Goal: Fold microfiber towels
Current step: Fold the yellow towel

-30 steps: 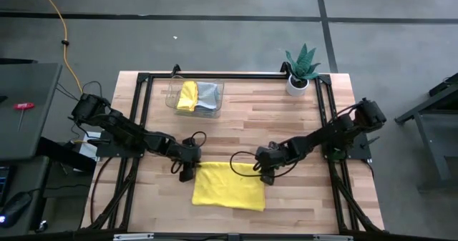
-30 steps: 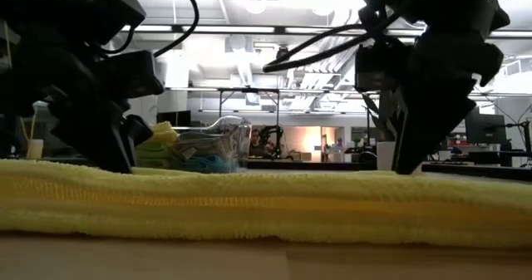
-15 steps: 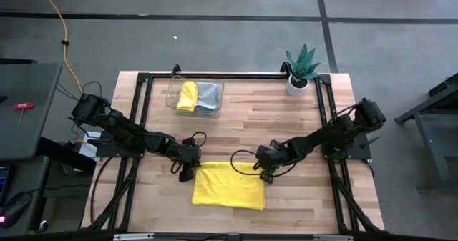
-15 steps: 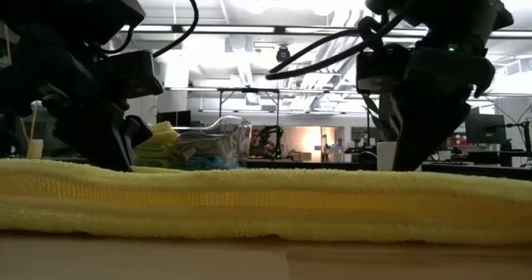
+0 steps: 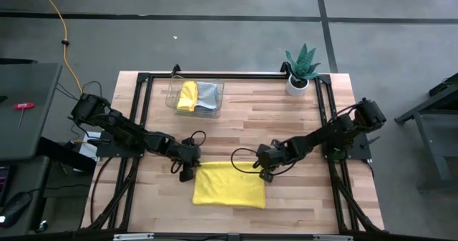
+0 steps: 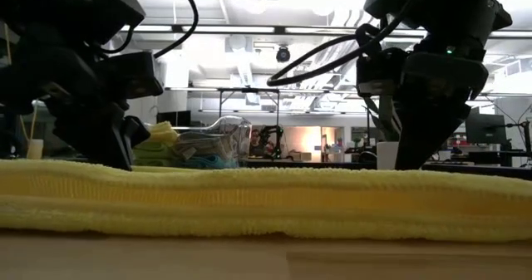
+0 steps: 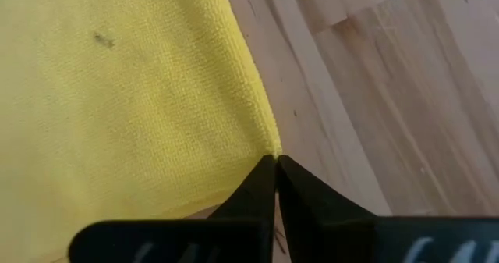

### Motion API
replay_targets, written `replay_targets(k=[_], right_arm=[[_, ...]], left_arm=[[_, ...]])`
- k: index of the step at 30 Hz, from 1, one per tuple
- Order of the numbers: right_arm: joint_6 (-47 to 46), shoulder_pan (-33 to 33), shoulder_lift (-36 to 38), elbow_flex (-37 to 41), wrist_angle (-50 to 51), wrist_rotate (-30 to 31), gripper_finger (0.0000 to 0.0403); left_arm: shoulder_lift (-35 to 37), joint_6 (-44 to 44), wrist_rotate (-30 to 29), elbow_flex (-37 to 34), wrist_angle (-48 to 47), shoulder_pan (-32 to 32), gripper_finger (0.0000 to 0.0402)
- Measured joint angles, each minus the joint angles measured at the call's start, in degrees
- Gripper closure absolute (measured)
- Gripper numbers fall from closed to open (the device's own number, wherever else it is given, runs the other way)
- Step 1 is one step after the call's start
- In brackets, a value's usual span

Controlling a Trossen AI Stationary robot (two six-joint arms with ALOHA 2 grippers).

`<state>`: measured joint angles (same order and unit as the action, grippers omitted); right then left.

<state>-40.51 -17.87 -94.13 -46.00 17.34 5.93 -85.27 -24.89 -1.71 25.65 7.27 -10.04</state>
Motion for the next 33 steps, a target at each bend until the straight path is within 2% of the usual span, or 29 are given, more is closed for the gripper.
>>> replay_targets(k=[10, 17, 21, 27, 33], right_arm=[[0.4, 0.5, 0.0, 0.0, 0.2, 0.1, 0.0402], [3.0, 4.2, 1.0, 0.0, 2.4, 0.6, 0.0402], [4.9, 6.3, 4.1, 0.0, 4.6, 3.0, 0.0403], [7.0, 7.4, 9.5, 0.0, 4.9, 4.0, 0.0403], [6.7, 4.5, 11.7, 0.0, 4.9, 3.8, 0.0403]], left_arm=[[0.0, -0.1, -1.2, 0.0, -0.1, 0.4, 0.04], [0.0, 2.2, -1.6, 0.0, -0.5, 4.3, 0.0401], [0.7, 5.2, -2.4, 0.0, -1.2, 6.8, 0.0401], [6.5, 12.0, -7.0, 0.0, -5.5, 8.5, 0.0401], [14.8, 14.6, -9.4, 0.0, -7.5, 7.8, 0.0401]])
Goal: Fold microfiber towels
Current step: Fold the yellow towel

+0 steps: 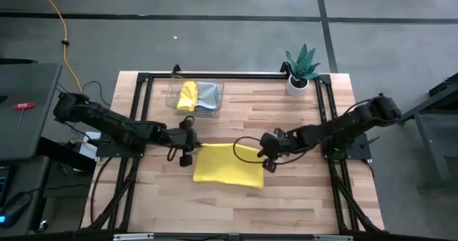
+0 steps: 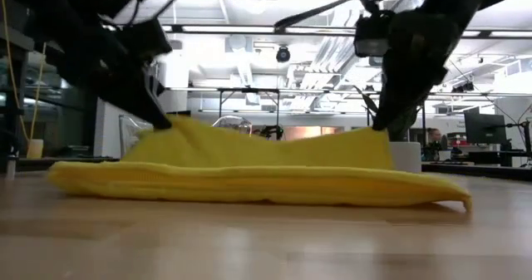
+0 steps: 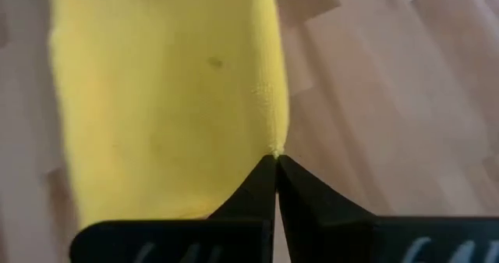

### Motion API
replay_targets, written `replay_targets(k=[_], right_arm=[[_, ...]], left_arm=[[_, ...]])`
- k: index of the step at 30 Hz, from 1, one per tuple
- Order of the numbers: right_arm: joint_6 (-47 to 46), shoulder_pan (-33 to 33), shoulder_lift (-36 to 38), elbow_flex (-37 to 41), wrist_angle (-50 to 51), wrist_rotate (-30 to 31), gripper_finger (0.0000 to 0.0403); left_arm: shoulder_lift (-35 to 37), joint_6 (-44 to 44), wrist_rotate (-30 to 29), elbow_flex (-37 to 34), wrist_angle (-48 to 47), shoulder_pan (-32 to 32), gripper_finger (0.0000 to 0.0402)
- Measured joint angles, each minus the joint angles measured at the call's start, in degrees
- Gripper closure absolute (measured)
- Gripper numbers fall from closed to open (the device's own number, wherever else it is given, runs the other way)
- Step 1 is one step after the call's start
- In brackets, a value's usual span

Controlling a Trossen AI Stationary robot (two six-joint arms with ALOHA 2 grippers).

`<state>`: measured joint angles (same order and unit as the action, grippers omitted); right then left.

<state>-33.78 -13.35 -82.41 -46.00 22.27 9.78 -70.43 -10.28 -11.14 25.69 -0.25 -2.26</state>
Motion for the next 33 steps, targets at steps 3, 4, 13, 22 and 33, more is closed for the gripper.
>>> replay_targets(k=[3, 4, 13, 22, 33], right_arm=[[-2.2, -2.1, 0.0, 0.0, 0.0, -0.1, 0.0403], [-2.7, -2.9, 0.0, 0.0, -0.1, -0.1, 0.0403], [-9.8, -9.8, 0.0, 0.0, -0.8, 1.2, 0.0403], [-15.5, -13.8, -1.6, -0.1, -5.2, 1.6, 0.0403], [-20.6, -17.5, -7.4, 0.0, -10.6, 1.1, 0.0403]], left_arm=[[3.1, 0.0, 0.0, 0.0, -0.6, -1.5, 0.0401], [3.9, 0.0, 0.0, 0.0, -0.6, -2.2, 0.0401], [3.7, -2.3, -0.5, 0.0, -3.4, -10.1, 0.0402], [-0.2, -9.0, -1.7, 0.0, -2.2, -16.0, 0.0402], [-7.4, -16.7, -1.7, 0.0, 5.8, -22.2, 0.0402]])
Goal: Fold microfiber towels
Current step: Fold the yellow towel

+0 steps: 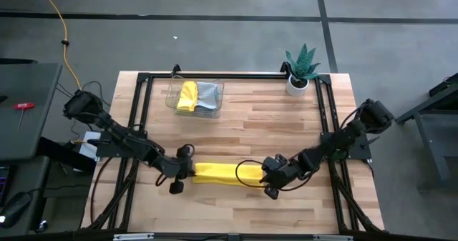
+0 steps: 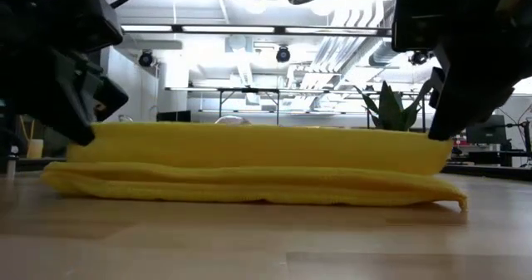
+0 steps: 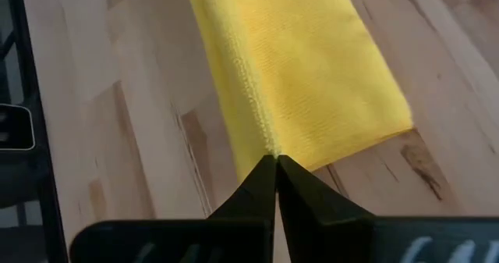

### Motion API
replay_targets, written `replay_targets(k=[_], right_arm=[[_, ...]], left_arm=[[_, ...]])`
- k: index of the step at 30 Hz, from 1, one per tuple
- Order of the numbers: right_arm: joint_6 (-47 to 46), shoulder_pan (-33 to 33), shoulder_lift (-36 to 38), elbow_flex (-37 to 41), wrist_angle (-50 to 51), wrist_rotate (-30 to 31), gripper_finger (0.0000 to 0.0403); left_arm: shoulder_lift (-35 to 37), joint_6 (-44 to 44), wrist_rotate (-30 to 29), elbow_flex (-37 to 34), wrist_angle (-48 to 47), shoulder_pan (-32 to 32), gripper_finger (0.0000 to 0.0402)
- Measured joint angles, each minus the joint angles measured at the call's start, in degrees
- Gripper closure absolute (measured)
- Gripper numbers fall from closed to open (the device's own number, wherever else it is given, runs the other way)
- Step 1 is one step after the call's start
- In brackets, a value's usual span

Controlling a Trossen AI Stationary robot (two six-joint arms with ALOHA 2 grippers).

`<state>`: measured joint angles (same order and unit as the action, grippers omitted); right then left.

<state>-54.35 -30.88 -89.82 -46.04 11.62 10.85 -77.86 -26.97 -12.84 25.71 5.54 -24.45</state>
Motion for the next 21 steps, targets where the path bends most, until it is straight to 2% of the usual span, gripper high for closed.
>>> replay_targets(k=[7, 17, 21], right_arm=[[-1.3, -0.4, -0.2, 0.0, -0.2, 0.1, 0.0403], [-2.4, -0.4, -0.2, 0.0, -0.2, -1.1, 0.0401], [-2.3, -0.4, -0.2, 0.0, -0.2, -2.6, 0.0373]], left_arm=[[-4.1, -2.1, 0.2, 0.0, 4.7, -2.3, 0.0397], [-7.2, -4.5, 0.7, 0.0, 7.8, -2.3, 0.0393], [-7.2, -4.4, 1.4, 0.0, 7.9, -2.3, 0.0383]])
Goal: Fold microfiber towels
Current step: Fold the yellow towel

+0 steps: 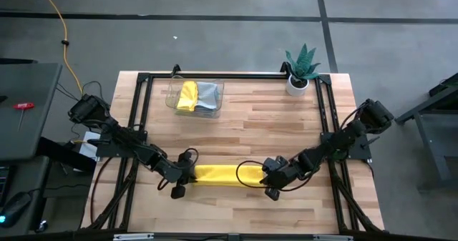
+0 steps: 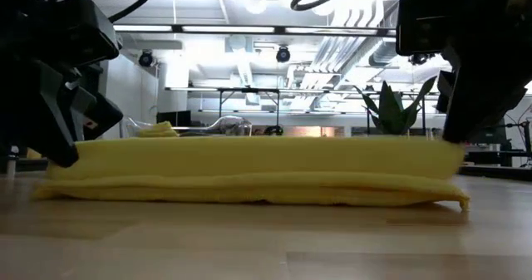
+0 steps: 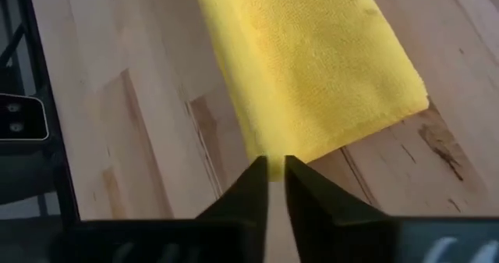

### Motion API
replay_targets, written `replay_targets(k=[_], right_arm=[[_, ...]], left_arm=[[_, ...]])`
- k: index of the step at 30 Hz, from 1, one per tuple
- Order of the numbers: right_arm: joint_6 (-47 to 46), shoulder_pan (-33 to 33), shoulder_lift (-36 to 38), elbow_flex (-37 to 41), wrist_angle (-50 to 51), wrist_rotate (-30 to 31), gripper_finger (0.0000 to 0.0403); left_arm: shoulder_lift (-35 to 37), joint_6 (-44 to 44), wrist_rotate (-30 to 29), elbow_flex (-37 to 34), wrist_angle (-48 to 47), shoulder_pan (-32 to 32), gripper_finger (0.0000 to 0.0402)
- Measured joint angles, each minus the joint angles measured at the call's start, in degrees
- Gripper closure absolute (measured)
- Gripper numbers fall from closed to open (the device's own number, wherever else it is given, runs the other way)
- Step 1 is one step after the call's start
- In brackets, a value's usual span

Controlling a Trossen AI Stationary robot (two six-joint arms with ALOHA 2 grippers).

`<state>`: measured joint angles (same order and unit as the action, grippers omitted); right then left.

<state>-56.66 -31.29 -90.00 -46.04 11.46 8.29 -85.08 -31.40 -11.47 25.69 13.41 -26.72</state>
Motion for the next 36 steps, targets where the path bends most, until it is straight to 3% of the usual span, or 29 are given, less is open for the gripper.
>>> replay_targets(k=[5, 11, 21, 25, 29, 36], right_arm=[[0.1, 0.0, 0.0, 0.0, 0.1, -1.3, 0.0294], [0.9, 1.3, 2.1, 0.0, 4.9, -8.8, 0.0217], [-5.9, 0.8, 9.1, 0.0, 20.5, -9.4, 0.0206], [-12.2, -1.3, 11.1, 0.6, 24.9, -8.0, 0.0206], [-24.6, -4.2, 14.3, 8.4, 12.6, -6.6, 0.0206], [-43.6, -6.9, 16.1, 20.5, -14.6, 8.1, 0.0206]], left_arm=[[0.0, 0.0, 2.7, 0.0, -0.2, 0.2, 0.0352], [2.1, 0.9, 9.0, 0.0, -2.7, 1.3, 0.0298], [16.9, 1.6, 14.7, 0.0, -20.4, 5.3, 0.0238], [23.9, -1.4, 6.9, 0.0, -25.0, 6.3, 0.0232], [29.7, -9.6, -3.2, -3.6, -18.8, 6.8, 0.0231], [34.1, -25.9, -4.3, -16.7, 3.2, 7.3, 0.0231]])
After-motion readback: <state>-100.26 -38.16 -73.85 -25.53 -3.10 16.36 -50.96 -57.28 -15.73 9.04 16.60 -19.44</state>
